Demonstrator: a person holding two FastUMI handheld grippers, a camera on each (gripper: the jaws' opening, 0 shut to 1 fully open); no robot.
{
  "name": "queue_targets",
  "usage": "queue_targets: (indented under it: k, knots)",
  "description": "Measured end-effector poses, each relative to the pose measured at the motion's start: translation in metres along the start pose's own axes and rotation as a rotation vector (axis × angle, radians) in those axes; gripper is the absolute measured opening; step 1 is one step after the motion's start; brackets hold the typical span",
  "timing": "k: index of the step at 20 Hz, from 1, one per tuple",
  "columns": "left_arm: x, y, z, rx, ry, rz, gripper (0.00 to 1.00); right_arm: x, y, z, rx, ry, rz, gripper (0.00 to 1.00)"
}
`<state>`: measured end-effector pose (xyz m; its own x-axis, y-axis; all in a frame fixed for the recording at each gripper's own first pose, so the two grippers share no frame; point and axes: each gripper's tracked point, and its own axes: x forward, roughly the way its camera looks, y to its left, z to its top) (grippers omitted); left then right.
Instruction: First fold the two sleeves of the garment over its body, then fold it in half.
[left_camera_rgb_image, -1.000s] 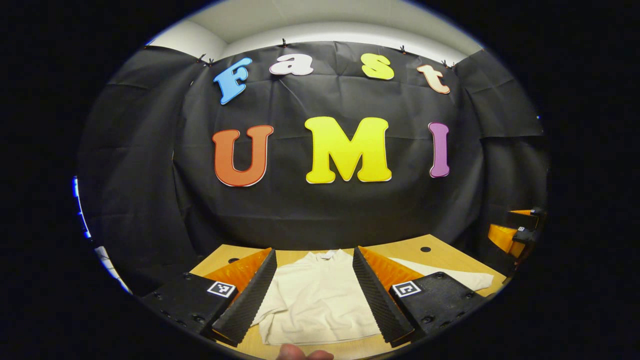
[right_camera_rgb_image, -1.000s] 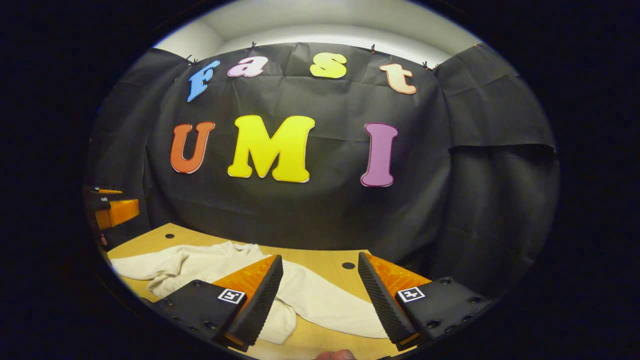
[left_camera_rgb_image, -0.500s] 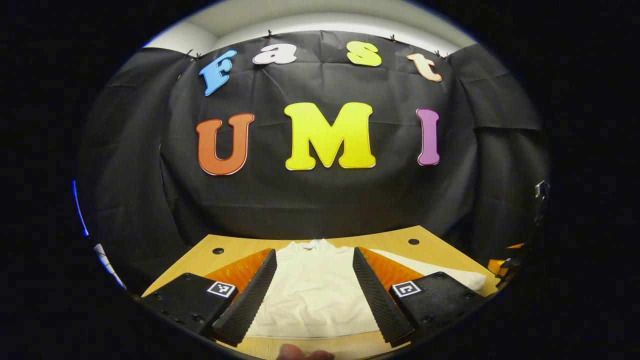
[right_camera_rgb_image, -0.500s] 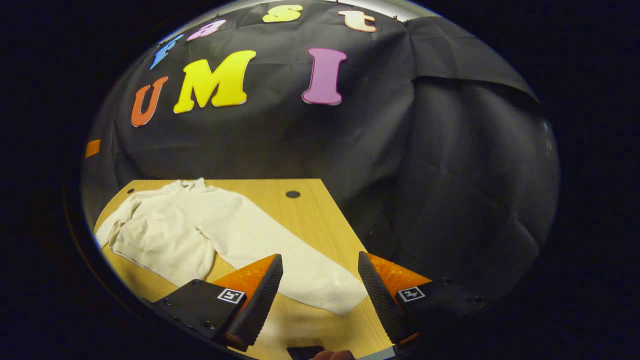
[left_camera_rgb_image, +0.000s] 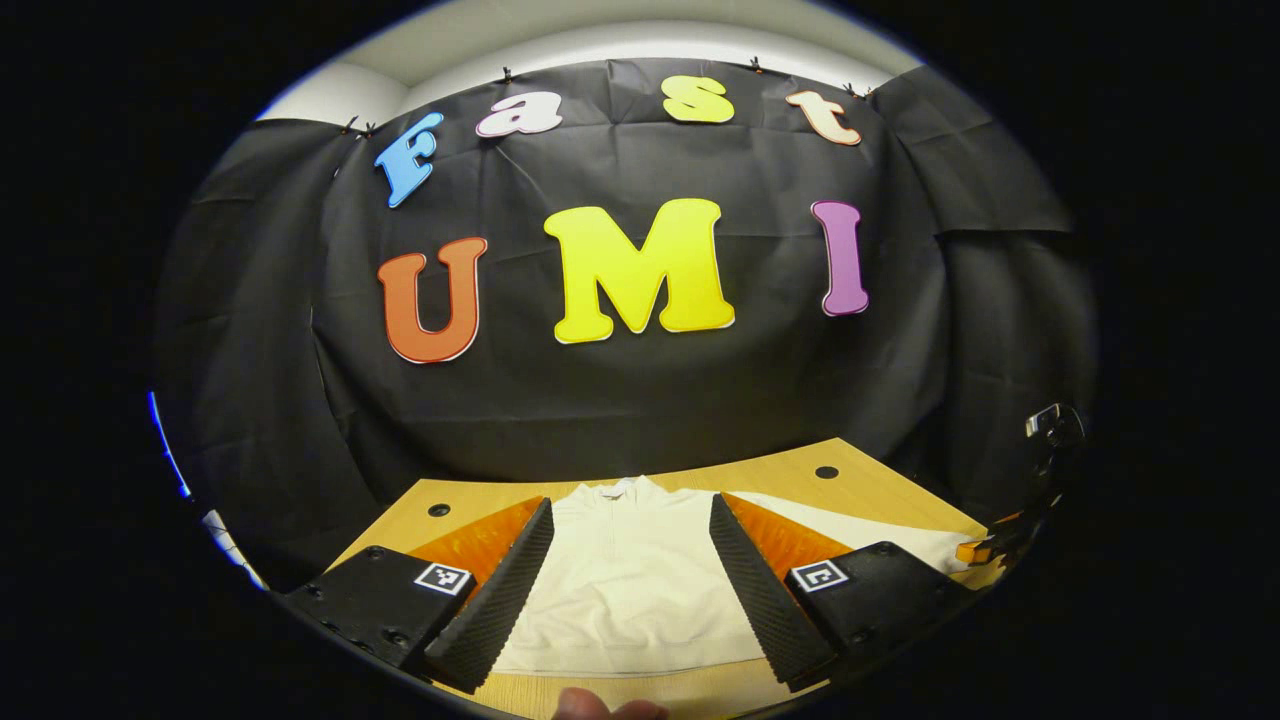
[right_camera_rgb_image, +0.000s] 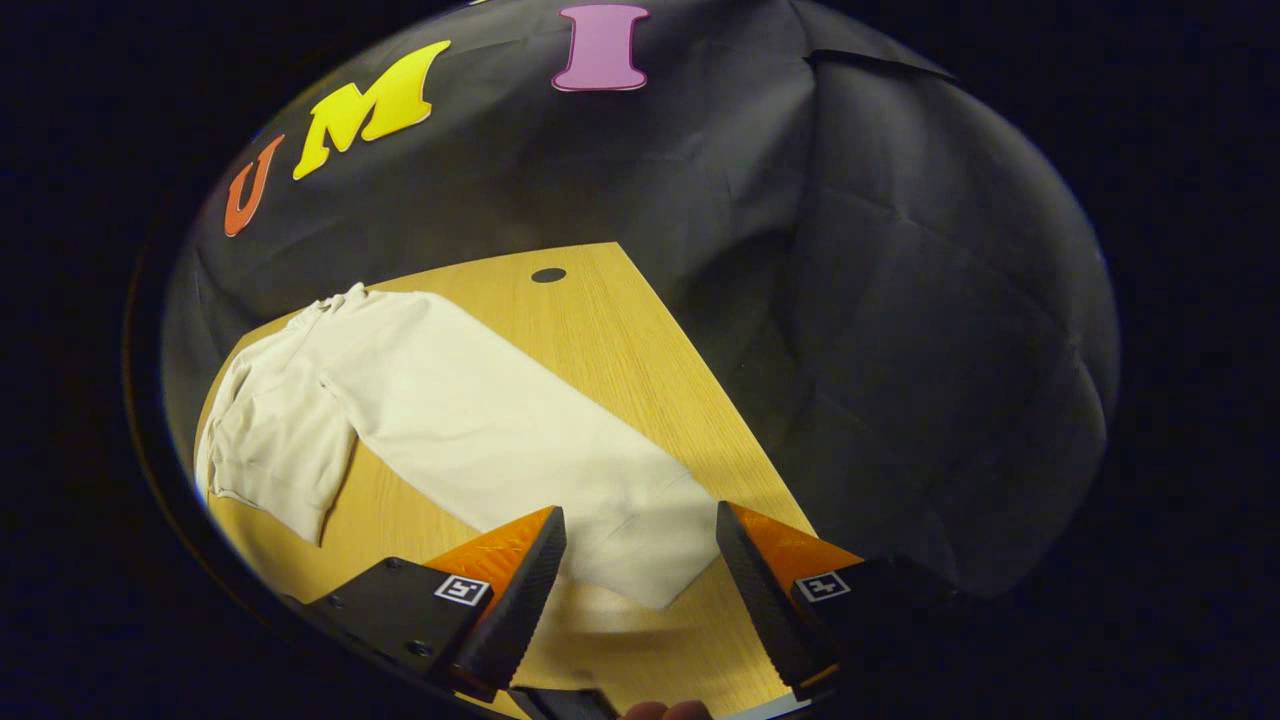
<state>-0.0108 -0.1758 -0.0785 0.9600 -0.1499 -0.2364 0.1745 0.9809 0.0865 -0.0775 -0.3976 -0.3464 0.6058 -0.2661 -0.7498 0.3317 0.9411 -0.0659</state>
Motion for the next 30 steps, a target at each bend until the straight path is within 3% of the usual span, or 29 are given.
queue_targets:
  k: [14, 15, 16, 17, 18, 20, 21, 22, 23, 26, 27, 30]
  knots:
    - [-0.003, -0.015, -0.008, 0.021, 0.033, -0.012, 1.0, 0.027, 0.002, -0.03, 0.02, 0.078, 0.06, 0.92]
    - [-0.003, -0.012, -0.01, 0.018, 0.033, -0.014, 1.0, 0.028, 0.003, -0.028, 0.02, 0.066, 0.068, 0.79]
    - [-0.003, -0.011, -0.012, 0.015, 0.038, -0.018, 1.0, 0.028, 0.006, -0.029, 0.026, 0.066, 0.078, 0.75]
    - [-0.004, -0.008, -0.014, 0.011, 0.044, -0.022, 1.0, 0.027, 0.006, -0.027, 0.03, 0.054, 0.075, 0.55]
    - [-0.005, -0.005, -0.016, 0.006, 0.05, -0.021, 1.0, 0.027, 0.006, -0.027, 0.03, 0.056, 0.069, 0.5]
    - [-0.007, 0.002, -0.018, -0.001, 0.058, -0.02, 1.0, 0.03, 0.012, -0.024, 0.032, 0.055, 0.073, 0.48]
    - [-0.008, 0.005, -0.019, -0.003, 0.058, -0.02, 1.0, 0.029, 0.012, -0.023, 0.033, 0.061, 0.063, 0.2]
    - [-0.009, 0.007, -0.018, -0.004, 0.058, -0.021, 1.0, 0.028, 0.012, -0.021, 0.04, 0.061, 0.053, 0.2]
    - [-0.011, 0.012, -0.018, -0.005, 0.056, -0.02, 1.0, 0.028, 0.012, -0.02, 0.056, 0.073, 0.042, 0.09]
    - [-0.011, 0.024, -0.016, -0.007, 0.048, -0.02, 1.0, 0.012, 0.013, -0.005, 0.106, 0.039, 0.014, 0.09]
    - [-0.012, 0.029, -0.015, -0.011, 0.042, -0.018, 1.0, 0.007, 0.015, 0.005, 0.117, 0.018, 0.014, 0.01]
    - [-0.009, 0.044, -0.015, -0.029, 0.036, -0.01, 1.0, -0.016, 0.029, 0.039, 0.132, -0.043, 0.035, 0.01]
